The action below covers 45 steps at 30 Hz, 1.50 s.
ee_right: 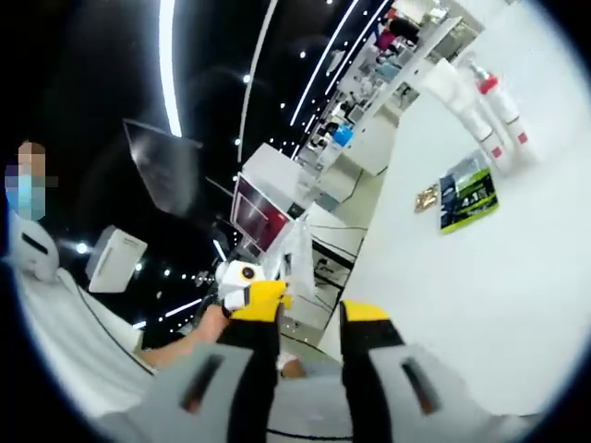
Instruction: Arrange the skincare products in the storage area until every visible bottle or jar stands upright without overlapping.
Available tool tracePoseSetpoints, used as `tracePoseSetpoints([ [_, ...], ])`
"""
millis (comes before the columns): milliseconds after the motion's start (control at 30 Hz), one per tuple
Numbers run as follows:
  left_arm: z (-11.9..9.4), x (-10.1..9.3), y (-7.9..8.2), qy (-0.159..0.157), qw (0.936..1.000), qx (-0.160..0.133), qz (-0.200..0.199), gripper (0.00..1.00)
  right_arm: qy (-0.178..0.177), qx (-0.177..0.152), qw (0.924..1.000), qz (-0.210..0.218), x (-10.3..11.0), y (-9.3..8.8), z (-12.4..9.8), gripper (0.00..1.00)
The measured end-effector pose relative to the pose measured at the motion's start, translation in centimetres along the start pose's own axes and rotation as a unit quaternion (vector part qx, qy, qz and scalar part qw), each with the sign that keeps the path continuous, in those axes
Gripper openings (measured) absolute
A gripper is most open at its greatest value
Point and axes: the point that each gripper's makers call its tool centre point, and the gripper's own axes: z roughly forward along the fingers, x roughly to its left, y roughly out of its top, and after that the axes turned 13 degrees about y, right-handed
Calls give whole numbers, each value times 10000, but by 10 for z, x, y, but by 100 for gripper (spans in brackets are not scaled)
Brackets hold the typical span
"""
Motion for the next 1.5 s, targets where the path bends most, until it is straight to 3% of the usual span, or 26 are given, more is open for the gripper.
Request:
tracePoseSetpoints([
  [500,22,49,25,571,9981,-50,-208,0,-952,339,9944,-315,-27,-2,-39,37],
  [667,28,76,34,911,9953,-16,-331,1,-1248,448,9903,-424,-34,-1,-49,39],
  [867,35,94,48,1141,9925,-90,-420,1,-1779,771,9791,-623,-47,-6,-63,40],
  [1067,44,114,54,1410,9893,-56,-372,1,-2295,1159,9620,-916,-63,-13,-78,42],
  [1167,47,130,59,1698,9851,-25,-270,1,-2356,1173,9610,-853,-66,-14,-83,42],
  [1400,58,147,76,1817,9829,-4,-302,1,-2551,1276,9553,-780,-71,-18,-96,42],
  [1500,66,153,82,1884,9816,25,-297,1,-2730,1356,9480,-917,-75,-18,-106,42],
])
